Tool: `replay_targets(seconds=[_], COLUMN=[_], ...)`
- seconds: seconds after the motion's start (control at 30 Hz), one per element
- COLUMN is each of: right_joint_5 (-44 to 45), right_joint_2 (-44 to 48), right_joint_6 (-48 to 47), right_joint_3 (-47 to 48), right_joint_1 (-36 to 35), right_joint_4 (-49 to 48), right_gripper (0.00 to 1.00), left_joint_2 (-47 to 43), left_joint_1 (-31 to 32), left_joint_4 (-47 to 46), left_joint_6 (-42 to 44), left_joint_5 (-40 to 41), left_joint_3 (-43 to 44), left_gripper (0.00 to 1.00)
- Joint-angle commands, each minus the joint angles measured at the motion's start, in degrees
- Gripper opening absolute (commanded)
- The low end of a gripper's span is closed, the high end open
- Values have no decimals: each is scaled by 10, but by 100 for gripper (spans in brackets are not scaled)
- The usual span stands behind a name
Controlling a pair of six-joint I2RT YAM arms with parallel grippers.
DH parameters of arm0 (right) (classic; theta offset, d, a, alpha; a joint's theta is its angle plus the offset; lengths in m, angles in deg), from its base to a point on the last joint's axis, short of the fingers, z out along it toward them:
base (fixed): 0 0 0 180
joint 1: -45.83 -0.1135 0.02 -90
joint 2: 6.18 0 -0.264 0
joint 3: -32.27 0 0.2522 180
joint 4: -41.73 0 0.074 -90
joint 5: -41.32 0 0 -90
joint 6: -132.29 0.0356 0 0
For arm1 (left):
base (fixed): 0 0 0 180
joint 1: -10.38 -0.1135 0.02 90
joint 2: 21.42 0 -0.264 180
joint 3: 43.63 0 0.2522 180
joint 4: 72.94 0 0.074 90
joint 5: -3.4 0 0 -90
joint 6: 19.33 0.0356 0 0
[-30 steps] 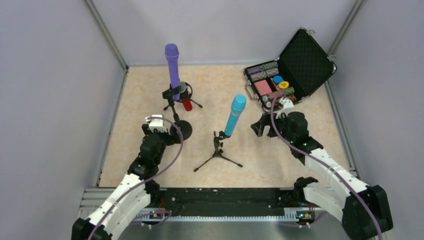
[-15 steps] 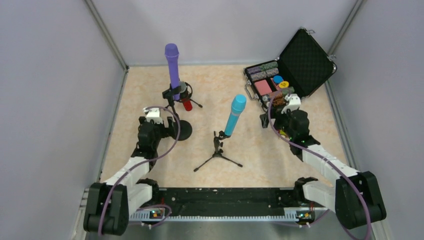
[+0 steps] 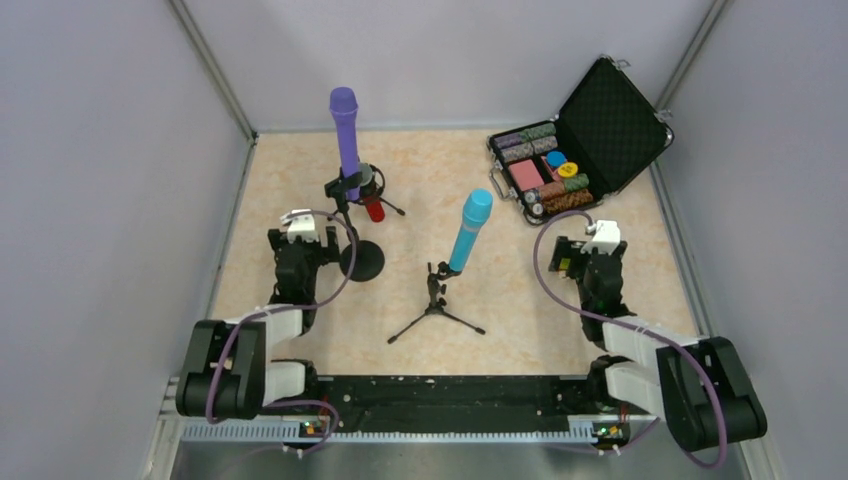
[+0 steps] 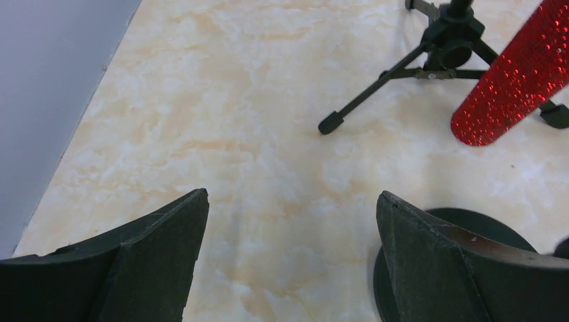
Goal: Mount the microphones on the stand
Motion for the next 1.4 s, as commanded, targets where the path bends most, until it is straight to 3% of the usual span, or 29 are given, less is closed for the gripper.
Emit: replay_targets(seconds=[0.0, 0.2, 0.43, 0.5, 0.57, 0.63, 0.77, 1.37], right_joint_5=[37, 23, 36, 45, 49, 58, 64, 66], right_joint_2=[-35, -78, -239, -209, -216, -212, -215, -216], right_joint_6=[-38, -81, -101, -79, -67, -58, -59, -58], right_joint_3=[-11, -12, -52, -27, -8, 0, -3, -1], right_joint_1=[7, 7, 17, 21, 31, 33, 32, 33], right_joint_4=[-171, -239, -493, -384, -370, -346, -358, -357], right_gripper=[99, 99, 99, 99, 99, 99, 99, 99], left_joint_2=[33, 139, 116, 121, 124, 126, 127, 127], left_joint_1=[-27, -45, -45, -45, -45, -45, -45, -45], left_joint_4=[-84, -317, -164, -159, -152, -131, -114, -110], left_joint_6=[-24, -23, -57, -62, -66, -67, -70, -58], left_joint_5=[-27, -43, 19, 41, 49, 54, 54, 29], left_joint_3=[20, -38, 17, 25, 30, 44, 52, 55], left_gripper=[99, 99, 99, 99, 98, 91, 99, 99])
